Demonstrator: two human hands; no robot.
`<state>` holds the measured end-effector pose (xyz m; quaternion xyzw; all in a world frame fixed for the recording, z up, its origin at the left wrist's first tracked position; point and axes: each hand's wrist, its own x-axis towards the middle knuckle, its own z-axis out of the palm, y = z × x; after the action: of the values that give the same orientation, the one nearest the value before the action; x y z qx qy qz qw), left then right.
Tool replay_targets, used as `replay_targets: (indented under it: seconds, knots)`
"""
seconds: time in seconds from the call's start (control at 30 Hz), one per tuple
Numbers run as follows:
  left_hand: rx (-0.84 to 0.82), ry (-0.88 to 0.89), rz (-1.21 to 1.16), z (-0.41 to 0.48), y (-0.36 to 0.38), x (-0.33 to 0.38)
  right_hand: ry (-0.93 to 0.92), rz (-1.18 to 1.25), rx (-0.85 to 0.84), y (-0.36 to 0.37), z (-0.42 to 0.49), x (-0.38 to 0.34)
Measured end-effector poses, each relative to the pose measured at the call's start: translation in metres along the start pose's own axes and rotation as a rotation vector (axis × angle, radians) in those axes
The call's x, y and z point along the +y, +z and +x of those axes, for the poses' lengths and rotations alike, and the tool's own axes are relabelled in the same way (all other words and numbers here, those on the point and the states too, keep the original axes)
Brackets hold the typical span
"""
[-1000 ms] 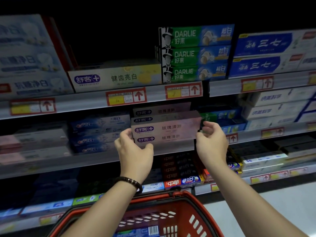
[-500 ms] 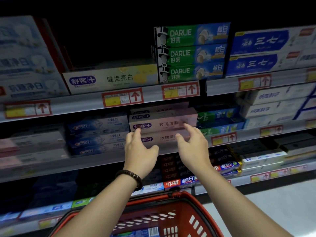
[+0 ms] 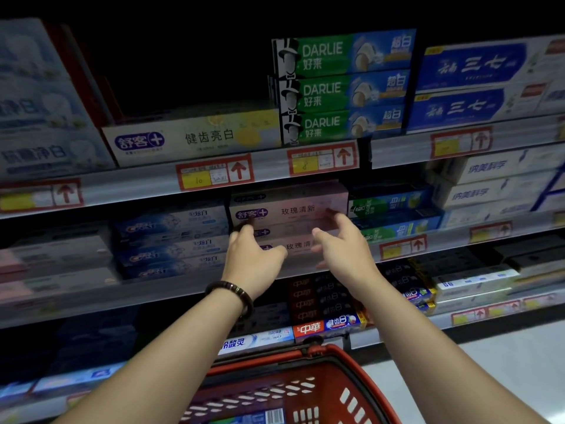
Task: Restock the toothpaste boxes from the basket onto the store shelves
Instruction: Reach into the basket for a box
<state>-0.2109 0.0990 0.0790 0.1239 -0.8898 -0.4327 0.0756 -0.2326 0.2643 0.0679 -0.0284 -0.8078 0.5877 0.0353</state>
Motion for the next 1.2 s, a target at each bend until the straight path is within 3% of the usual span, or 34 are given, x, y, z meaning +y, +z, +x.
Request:
replay_targets:
  seconds: [0.4,1.2]
  knots:
    - [-0.025,-0.035,-0.02,0.005,0.002,0.002,0.072,0.159,-0.069,0.005,0.018,0.004]
    - [-0.013,0.005,-0.077,0.001,-0.002,0.0,0.002,0.099,0.013,0.008,0.018,0.009]
